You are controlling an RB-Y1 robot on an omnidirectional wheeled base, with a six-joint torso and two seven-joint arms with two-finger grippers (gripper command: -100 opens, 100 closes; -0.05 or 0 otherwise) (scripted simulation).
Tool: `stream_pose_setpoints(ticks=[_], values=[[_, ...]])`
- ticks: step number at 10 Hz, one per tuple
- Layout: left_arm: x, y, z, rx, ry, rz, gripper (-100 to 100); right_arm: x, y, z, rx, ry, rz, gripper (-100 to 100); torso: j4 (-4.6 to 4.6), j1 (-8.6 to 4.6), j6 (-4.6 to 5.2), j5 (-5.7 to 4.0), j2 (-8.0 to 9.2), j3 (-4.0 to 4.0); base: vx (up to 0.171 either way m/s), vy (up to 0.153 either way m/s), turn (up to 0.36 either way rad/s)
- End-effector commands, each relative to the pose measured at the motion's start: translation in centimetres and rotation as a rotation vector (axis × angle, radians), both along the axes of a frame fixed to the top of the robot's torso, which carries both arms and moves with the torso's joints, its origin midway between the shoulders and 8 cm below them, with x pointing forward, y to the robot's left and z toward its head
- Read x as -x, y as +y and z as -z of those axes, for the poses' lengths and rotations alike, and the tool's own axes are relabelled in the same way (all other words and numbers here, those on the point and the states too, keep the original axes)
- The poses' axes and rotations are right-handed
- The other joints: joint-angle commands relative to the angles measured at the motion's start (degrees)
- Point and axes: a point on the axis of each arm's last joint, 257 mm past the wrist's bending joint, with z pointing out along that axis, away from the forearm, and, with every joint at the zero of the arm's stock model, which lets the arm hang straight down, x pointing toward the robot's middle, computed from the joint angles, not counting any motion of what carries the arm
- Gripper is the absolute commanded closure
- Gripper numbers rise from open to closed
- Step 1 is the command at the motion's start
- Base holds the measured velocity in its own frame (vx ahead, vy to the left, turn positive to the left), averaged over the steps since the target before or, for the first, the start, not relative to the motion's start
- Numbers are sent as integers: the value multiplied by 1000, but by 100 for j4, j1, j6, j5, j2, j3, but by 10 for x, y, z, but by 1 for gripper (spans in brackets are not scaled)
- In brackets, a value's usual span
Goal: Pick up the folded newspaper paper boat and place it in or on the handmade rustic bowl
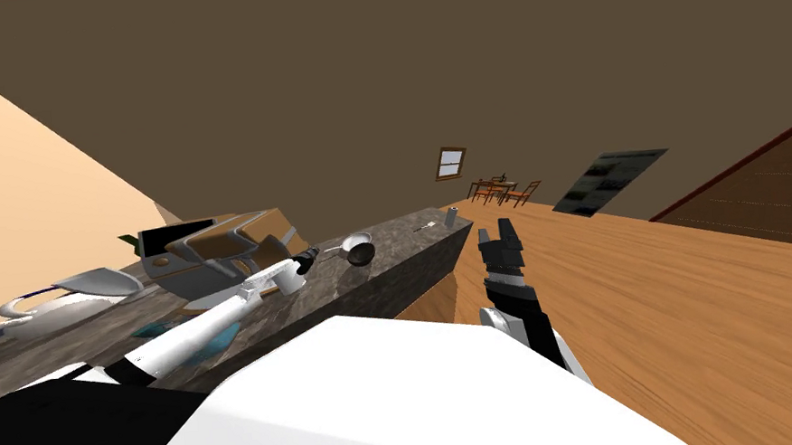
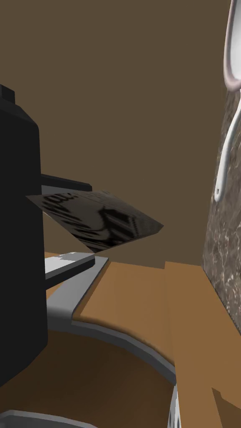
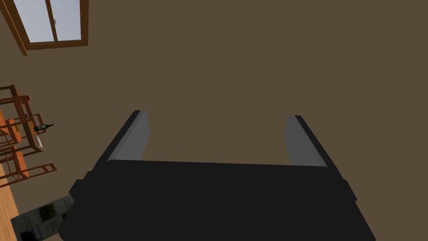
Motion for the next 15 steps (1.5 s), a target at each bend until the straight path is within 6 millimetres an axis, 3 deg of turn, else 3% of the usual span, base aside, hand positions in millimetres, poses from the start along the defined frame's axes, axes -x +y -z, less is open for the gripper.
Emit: stream_pose_setpoints(ticks=[1,6,9,15], values=[[3,13,-24,-36,-18,-35,100,0,0,0,0,0,0,0,0,0,0,0,0,0,43,-78,-132],[7,36,-88,-125,-76,-111,100,0,0,0,0,0,0,0,10,-36,0,-21,-7,2,62,-93,-89],[5,31,-117,-144,-109,-127,100,0,0,0,0,0,0,0,13,-43,1,-22,2,8,71,-112,-55],[-6,-28,-98,-20,-96,-38,100,0,0,0,0,0,0,0,19,-10,-12,-4,20,20,62,-85,111]])
